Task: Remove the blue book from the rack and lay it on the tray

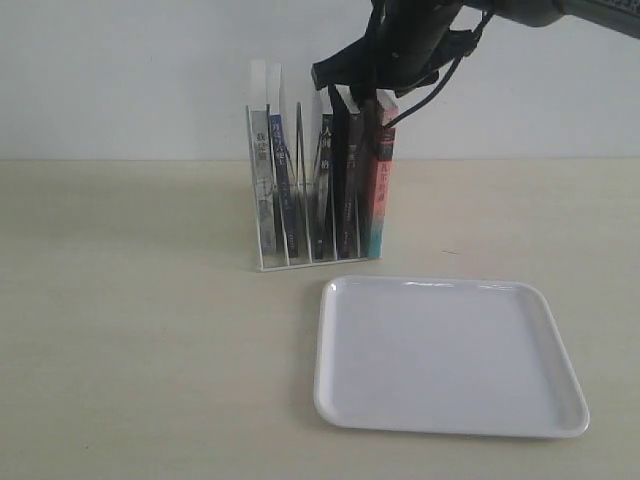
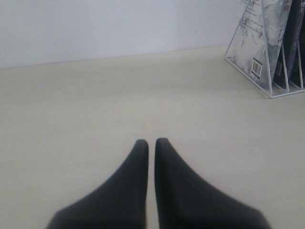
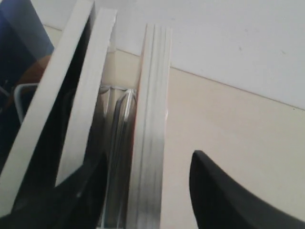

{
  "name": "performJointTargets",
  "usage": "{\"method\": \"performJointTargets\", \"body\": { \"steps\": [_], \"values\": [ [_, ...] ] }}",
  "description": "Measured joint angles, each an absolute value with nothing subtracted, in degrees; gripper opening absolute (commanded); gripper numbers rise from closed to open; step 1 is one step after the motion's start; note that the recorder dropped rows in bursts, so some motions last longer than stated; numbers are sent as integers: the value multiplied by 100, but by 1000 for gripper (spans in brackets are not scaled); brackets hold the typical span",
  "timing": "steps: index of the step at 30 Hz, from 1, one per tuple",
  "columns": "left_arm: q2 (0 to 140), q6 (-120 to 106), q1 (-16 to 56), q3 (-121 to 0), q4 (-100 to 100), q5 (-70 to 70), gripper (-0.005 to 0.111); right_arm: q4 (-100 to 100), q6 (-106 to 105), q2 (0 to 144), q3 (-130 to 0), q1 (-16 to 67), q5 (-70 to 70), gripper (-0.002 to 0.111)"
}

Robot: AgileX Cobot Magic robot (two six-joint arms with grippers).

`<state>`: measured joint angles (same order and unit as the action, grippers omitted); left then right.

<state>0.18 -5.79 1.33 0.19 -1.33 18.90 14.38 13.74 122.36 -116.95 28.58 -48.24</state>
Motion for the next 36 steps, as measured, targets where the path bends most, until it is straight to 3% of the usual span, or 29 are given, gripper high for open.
{"method": "performJointTargets", "body": {
  "steps": [11,19,36],
  "values": [
    [18,-579,133,19,-133,1890,5,1150,1347,11279,-11695,2858,-5533,51],
    [18,-579,133,19,-133,1890,5,-228,678,11097,-11695,2887,-5954,51],
    [18,-579,133,19,-133,1890,5,-453,568,11381,-11695,3940,-5392,51]
  ]
}}
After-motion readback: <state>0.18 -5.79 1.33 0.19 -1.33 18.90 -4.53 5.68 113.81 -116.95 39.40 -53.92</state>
